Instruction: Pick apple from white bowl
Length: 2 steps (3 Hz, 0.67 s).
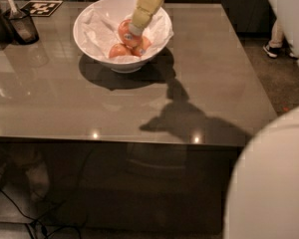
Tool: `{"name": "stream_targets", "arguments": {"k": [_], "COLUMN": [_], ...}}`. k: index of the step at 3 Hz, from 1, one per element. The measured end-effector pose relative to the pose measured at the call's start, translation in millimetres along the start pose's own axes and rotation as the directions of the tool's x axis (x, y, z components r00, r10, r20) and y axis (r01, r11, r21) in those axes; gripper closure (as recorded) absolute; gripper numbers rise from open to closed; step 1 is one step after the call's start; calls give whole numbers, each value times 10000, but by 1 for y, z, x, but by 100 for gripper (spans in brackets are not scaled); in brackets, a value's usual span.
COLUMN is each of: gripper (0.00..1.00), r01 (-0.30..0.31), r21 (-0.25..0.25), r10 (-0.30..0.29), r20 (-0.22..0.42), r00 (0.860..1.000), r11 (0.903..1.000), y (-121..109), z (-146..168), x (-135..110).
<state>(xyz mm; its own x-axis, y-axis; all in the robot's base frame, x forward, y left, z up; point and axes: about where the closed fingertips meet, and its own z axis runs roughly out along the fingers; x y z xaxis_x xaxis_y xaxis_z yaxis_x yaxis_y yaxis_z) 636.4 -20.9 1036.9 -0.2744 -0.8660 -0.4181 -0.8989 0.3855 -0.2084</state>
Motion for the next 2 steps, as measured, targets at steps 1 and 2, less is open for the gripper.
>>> {"name": "stream_targets", "arguments": {"k": [1,2], "gripper": [0,0], "r01": [155,155], "r21": [73,73], "r10": [-154,-154], "r20": [-134,-134], "r00": [9998,9998], "r11": [9999,9999], "y": [-19,-19], "z": [41,41], "x": [-42,-42]}}
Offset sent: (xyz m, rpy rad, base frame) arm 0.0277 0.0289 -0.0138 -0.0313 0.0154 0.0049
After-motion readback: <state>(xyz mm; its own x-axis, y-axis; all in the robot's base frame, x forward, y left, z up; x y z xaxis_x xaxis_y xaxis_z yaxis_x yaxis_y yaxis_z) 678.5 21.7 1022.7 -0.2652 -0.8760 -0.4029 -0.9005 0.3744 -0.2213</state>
